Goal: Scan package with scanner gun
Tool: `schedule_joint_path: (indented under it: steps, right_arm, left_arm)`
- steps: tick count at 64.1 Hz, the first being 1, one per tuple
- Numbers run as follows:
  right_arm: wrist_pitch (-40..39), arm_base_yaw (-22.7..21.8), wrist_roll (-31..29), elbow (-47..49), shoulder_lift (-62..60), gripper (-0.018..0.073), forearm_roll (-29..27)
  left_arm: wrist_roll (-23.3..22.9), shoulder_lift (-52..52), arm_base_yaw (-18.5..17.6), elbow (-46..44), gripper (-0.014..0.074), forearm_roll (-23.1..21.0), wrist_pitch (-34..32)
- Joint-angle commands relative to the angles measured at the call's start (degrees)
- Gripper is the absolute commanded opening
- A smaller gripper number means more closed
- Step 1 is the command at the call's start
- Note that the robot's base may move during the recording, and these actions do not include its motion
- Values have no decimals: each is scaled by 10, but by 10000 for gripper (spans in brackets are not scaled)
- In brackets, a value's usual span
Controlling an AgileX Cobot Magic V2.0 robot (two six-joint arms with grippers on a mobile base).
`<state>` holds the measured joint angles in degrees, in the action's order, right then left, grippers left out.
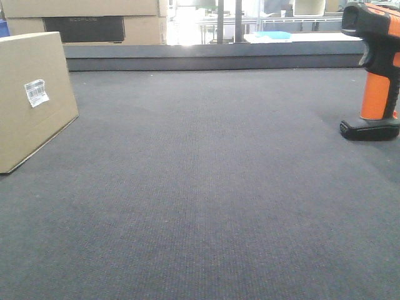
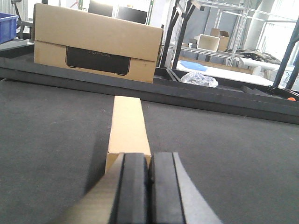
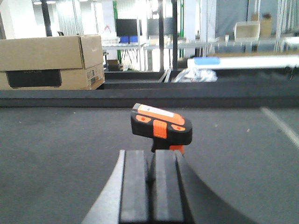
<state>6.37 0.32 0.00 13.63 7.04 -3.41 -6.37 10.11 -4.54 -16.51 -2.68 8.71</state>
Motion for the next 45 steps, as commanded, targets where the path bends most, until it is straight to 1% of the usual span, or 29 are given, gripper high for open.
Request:
schedule_joint_path:
  steps: [1, 8, 16, 20, 23, 45]
  right_arm:
    - [-26, -17, -38, -41, -29, -162, -8]
    - [-26, -34, -38, -87, -68, -162, -12]
    - [-49, -48, -38, -136, -70, -162, -12]
    - [-64, -48, -32, -136, -70, -162, -15]
    - [-47, -48, -23, -136, -70, -162, -15]
    - [-47, -48, -23, -136, -70, -162, -15]
  left_arm:
    - [-3, -2, 2, 1, -111, -2, -10]
    - [-3, -2, 2, 1, -111, -2, -10]
    - [-3, -2, 2, 1, -111, -2, -11]
    - [-3, -2, 2, 1, -111, -2, -11]
    - [-3, -2, 2, 1, -111, -2, -11]
    - [-3, -2, 2, 1, -111, -2, -11]
